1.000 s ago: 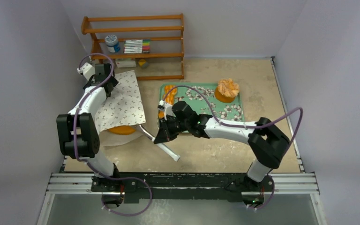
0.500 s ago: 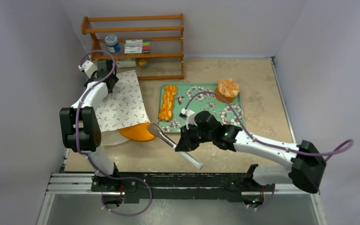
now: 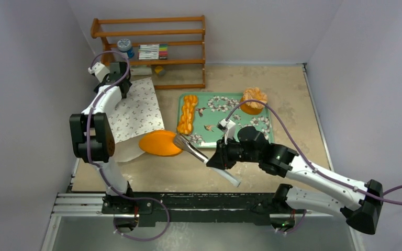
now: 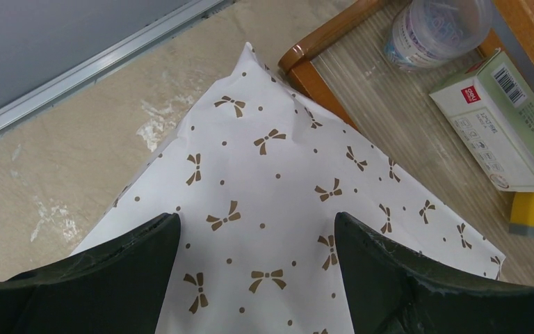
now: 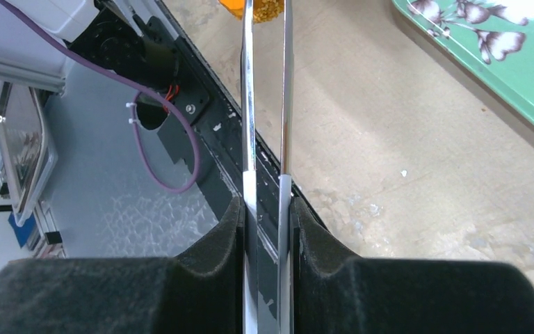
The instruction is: Take the fake bread out of the paper bag
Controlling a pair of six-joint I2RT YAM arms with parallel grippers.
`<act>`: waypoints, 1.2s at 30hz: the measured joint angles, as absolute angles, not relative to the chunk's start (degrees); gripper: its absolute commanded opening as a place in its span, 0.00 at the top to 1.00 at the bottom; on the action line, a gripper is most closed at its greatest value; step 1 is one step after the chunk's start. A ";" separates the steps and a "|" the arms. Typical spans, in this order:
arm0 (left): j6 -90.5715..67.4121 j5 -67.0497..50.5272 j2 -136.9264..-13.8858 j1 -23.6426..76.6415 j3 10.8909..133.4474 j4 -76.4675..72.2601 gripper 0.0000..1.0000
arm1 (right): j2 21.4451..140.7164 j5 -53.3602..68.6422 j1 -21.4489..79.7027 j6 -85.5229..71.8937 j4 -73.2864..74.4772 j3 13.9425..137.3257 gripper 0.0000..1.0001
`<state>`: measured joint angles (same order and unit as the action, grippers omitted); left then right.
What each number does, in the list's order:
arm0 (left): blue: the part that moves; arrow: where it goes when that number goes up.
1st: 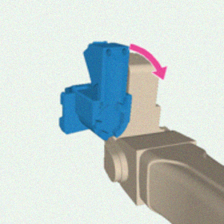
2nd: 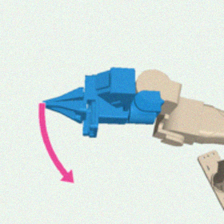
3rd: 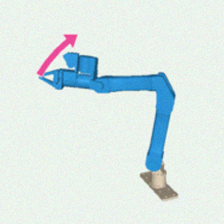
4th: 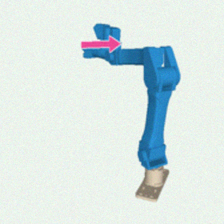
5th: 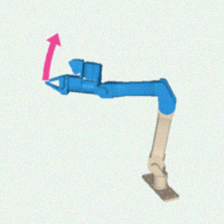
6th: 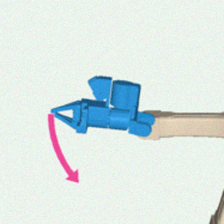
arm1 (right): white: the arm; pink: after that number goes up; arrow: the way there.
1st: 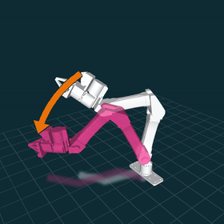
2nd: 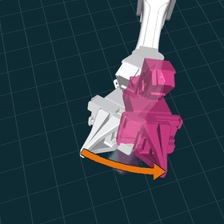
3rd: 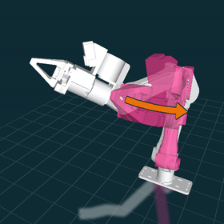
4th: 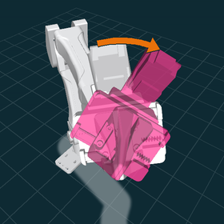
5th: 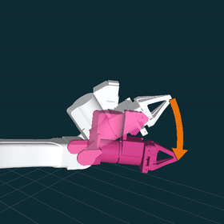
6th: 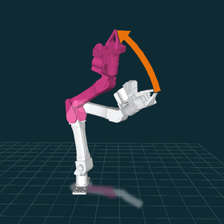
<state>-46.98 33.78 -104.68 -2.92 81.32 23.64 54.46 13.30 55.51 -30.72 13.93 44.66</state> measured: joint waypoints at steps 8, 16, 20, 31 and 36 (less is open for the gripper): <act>-46.70 34.46 -106.06 -2.92 82.81 24.01 0.18 | 49.93 10.96 55.48 -30.85 18.20 44.82 1.00; -45.87 34.72 -106.08 -2.96 82.83 24.01 0.18 | 47.94 9.04 55.51 -31.07 22.44 48.07 1.00; -45.43 34.83 -106.08 -2.98 82.81 23.92 0.18 | 46.96 8.10 55.48 -31.20 23.90 49.69 1.00; -44.42 34.92 -106.06 -4.51 80.84 22.76 0.17 | 46.87 4.99 55.51 -31.48 26.20 52.84 1.00; -43.92 34.85 -106.06 -5.30 80.18 22.06 0.17 | 46.87 2.07 55.48 -31.44 28.03 57.25 1.00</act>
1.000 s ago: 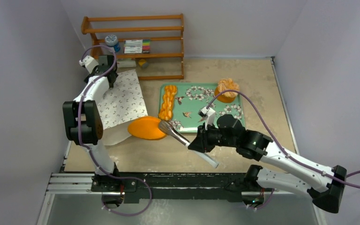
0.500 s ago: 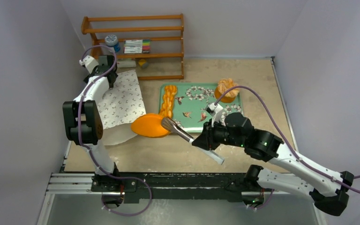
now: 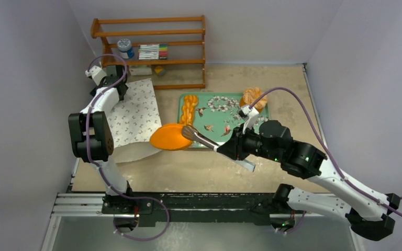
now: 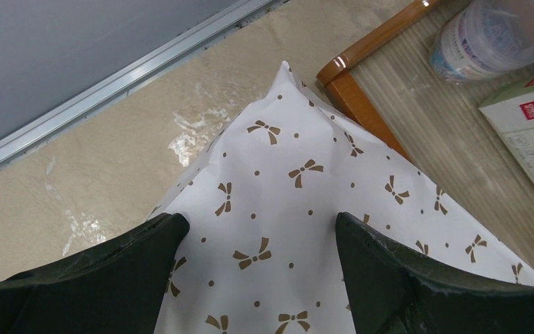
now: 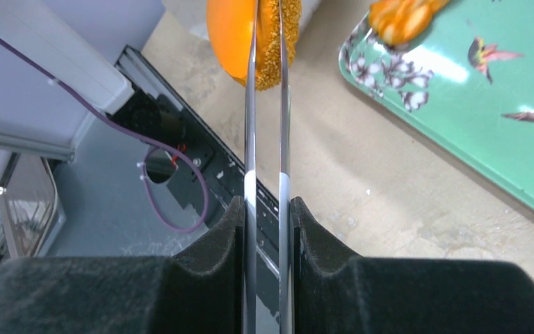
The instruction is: Take the fake bread out of the paper bag
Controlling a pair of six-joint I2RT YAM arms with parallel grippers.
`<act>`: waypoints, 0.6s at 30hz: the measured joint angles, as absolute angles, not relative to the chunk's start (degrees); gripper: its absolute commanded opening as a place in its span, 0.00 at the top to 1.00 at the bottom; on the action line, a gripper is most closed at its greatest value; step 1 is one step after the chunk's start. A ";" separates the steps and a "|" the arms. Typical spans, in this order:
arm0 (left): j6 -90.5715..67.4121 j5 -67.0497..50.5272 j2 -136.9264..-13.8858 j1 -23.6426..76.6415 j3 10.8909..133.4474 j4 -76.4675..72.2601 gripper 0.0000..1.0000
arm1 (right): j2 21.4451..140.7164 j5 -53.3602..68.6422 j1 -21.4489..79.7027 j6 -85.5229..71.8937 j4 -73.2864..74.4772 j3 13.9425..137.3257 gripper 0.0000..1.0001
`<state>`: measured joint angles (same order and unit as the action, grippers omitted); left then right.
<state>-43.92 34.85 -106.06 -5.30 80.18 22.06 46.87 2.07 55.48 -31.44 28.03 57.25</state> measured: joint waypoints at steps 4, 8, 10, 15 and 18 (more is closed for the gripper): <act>-43.88 34.83 -106.06 -5.67 79.22 21.52 0.17 | 46.89 -0.30 55.48 -31.42 28.49 60.23 1.00; -43.88 34.76 -106.04 -5.76 78.61 20.64 0.17 | 47.57 -2.57 55.48 -31.44 28.71 61.91 1.00; -43.90 34.70 -105.71 -5.80 77.95 20.05 0.17 | 48.45 -4.25 55.48 -31.44 29.02 62.30 1.00; -43.94 34.15 -103.96 -6.00 75.61 18.55 0.15 | 52.53 -10.33 55.48 -31.22 29.89 62.39 1.00; -44.23 33.45 -101.91 -6.00 73.97 18.35 0.14 | 56.18 -15.51 55.51 -30.48 29.45 62.39 1.00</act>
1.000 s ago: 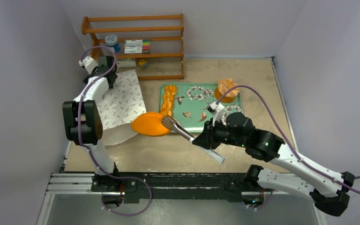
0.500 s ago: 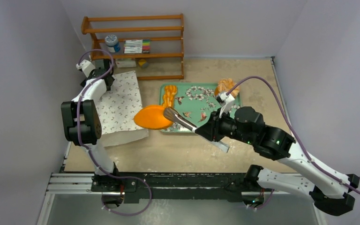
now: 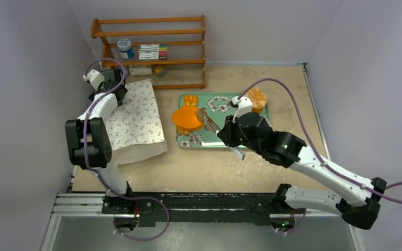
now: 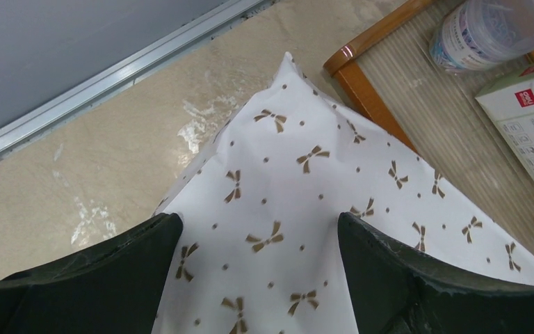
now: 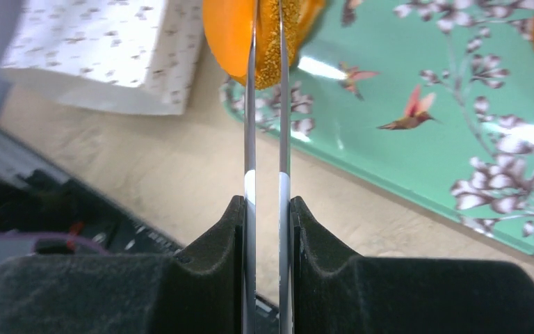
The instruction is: Take the fake bread out of the paper bag
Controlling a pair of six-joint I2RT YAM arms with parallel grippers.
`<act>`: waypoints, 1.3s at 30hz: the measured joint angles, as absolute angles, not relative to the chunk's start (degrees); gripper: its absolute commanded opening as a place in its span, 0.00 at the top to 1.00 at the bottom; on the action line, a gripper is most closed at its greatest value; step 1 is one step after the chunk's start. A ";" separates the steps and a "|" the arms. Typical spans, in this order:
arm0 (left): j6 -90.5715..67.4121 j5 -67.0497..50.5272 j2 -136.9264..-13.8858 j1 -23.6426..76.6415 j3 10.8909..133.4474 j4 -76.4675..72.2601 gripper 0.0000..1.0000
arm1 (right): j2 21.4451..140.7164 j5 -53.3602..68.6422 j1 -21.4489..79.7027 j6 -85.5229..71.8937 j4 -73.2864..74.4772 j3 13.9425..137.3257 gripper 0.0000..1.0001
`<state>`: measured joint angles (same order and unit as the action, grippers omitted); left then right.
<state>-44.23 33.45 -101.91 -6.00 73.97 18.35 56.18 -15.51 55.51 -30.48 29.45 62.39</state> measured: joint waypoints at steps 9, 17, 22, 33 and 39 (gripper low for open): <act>-46.37 31.14 -93.30 -6.00 69.41 18.00 0.13 | 69.73 -34.74 55.48 -25.61 25.85 65.95 1.00; -47.81 30.81 -85.23 -6.00 65.30 17.12 0.11 | 78.65 -47.92 55.70 -21.96 20.80 67.16 1.00; -49.45 31.44 -80.27 -6.00 60.84 15.55 0.10 | 84.88 -55.94 58.85 -20.40 18.63 66.39 1.00; -52.51 34.37 -75.13 -6.04 52.03 14.22 0.08 | 113.06 -68.69 71.96 -35.05 33.39 81.10 0.78; -52.99 34.76 -74.61 -6.48 50.74 13.85 0.08 | 127.28 -69.89 76.40 -55.66 52.75 89.91 0.70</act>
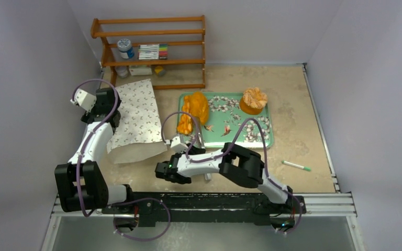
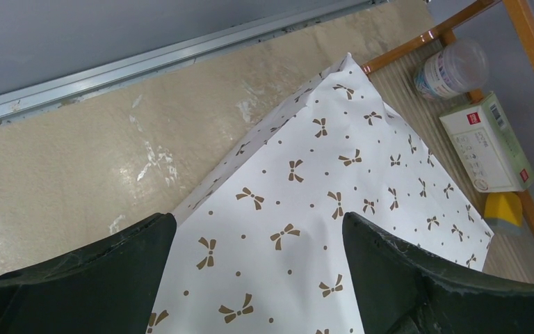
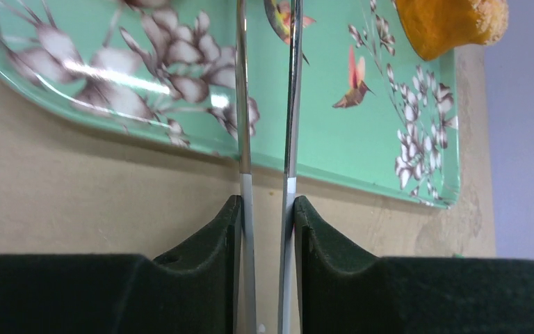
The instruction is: Take the fake bread out of the paper bag
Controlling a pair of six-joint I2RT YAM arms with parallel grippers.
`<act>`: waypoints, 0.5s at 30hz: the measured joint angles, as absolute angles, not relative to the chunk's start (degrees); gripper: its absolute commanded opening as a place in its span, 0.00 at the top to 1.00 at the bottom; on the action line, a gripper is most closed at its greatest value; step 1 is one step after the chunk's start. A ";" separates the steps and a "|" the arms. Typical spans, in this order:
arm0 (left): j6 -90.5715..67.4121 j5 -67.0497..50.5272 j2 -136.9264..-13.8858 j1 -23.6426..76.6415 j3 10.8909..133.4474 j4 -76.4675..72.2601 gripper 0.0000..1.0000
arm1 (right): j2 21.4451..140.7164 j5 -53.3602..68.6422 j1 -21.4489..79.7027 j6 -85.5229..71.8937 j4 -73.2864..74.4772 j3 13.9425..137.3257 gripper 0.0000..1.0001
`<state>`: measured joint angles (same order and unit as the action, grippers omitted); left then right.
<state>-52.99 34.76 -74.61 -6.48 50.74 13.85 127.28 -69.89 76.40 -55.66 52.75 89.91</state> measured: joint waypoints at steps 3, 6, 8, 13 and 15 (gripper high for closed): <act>-53.01 34.76 -74.61 -6.52 50.72 13.72 0.08 | 126.76 -68.40 77.12 -56.66 53.54 87.90 0.68; -53.01 34.72 -74.61 -6.63 50.72 13.63 0.08 | 123.92 -66.92 77.14 -56.84 53.12 87.13 0.62; -53.01 34.72 -74.61 -6.70 50.72 13.37 0.08 | 122.69 -66.48 77.12 -57.41 53.23 87.26 0.57; -52.99 34.72 -74.61 -6.70 50.72 13.10 0.08 | 122.41 -64.75 77.12 -58.33 53.19 87.39 0.50; -53.01 34.70 -74.61 -6.70 50.72 12.99 0.08 | 122.23 -64.07 77.12 -58.30 52.25 87.02 0.50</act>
